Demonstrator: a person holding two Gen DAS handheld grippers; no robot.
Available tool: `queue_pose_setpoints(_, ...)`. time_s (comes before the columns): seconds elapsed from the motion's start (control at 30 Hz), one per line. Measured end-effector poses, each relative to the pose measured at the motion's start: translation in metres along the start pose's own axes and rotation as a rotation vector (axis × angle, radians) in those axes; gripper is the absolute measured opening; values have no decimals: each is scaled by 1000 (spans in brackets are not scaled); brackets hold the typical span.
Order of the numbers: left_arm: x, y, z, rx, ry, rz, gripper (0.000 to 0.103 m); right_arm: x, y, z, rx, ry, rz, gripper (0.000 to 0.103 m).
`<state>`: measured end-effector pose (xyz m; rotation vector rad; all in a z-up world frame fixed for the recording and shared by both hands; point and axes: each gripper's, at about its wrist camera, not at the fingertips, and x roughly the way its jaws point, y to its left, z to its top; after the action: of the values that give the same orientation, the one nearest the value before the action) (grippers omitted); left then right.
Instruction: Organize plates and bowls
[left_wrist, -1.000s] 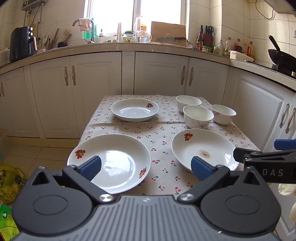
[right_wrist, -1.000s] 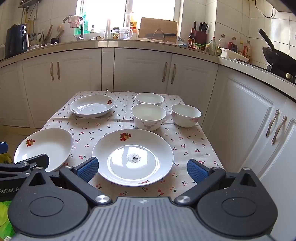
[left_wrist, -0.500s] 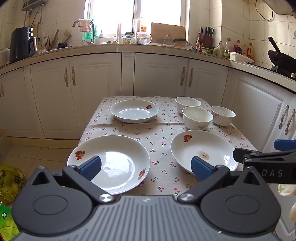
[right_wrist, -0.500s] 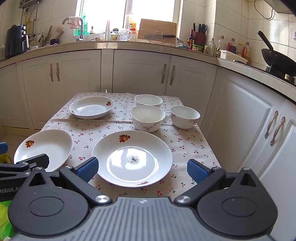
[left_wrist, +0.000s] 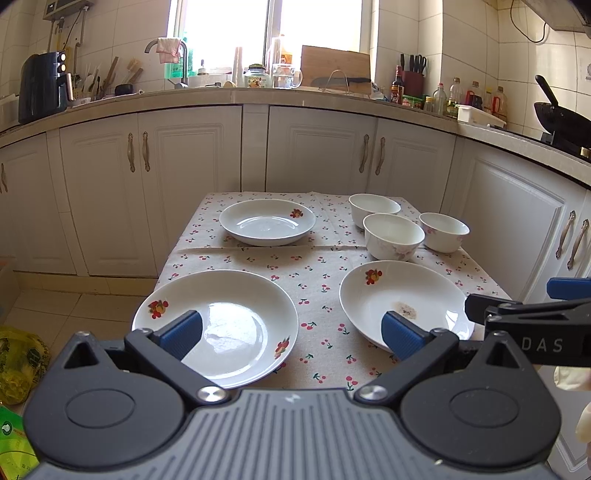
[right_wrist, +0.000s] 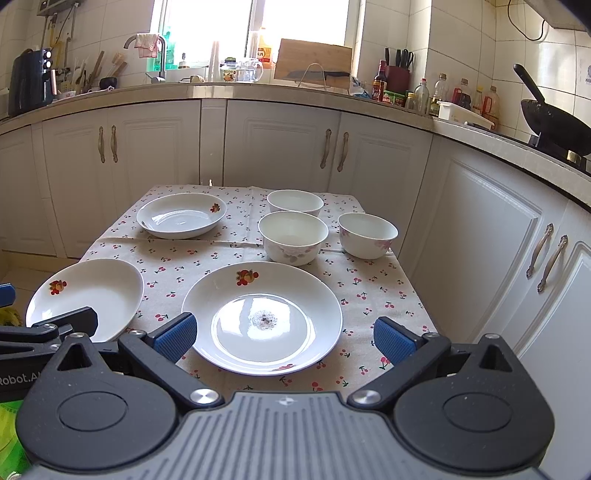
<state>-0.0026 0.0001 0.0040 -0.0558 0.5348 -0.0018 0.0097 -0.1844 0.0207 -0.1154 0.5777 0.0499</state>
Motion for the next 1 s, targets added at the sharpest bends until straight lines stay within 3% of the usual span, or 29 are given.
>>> queue_pose_setpoints(1.0,0,1,0,-5,0,-3,102,-2,3,0,-11,-10,-15,103)
